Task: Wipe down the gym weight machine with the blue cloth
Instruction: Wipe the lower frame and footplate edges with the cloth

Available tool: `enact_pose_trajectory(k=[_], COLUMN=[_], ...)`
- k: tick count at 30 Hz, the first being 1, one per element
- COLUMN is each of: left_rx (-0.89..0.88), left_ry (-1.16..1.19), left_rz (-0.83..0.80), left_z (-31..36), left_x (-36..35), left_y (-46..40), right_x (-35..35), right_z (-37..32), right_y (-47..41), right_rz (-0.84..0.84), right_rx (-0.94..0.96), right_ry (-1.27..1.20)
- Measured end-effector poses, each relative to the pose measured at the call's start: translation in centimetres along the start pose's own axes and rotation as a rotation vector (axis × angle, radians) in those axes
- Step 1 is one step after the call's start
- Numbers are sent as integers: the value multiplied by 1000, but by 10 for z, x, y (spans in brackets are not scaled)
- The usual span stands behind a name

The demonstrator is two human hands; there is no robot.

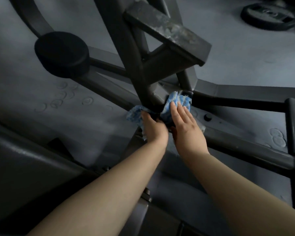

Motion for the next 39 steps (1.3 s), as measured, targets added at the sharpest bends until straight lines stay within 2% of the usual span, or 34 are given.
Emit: enact_pose_trajectory(k=[4,7,10,14,18,21,25,34,39], left_rx=[71,198,224,191,65,-9,-38,-1,-108], left_ry=[-34,35,-40,-144,-257,-304,-460,-651,-733], left_rz=[58,-29,-67,-136,-116,-105,-80,-73,-29], left_z=[-15,-28,-29,-5,13,21,20,-16,-20], left_x=[9,19,29,50,70,85,99,77,53], left_y=[-7,1,14,33,50,54,60,17,-30], right_x=[-2,-11,-11,5,17,16,8,-34,-64], right_z=[2,2,-5,-23,-40,-51,-58,-30,-13], right_y=[12,28,53,68,75,82,94,80,55], right_rz=[168,42,88,199,251,170,34,102,156], right_rx=[-59,-212,-345,-470,-586,-592,-573,-731,-775], right_ry=[-98,-232,-367,-484,-617,-653,-544,-652,-751])
Point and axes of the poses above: each hand's wrist, its own y-axis away from the middle knuckle, its own x-axis out of the back of the hand, z = x × y, the point moved 3 cm from there along -y, towards the middle knuckle, and after that the axes turned 8 degrees about -y, right-handed, at the moved point
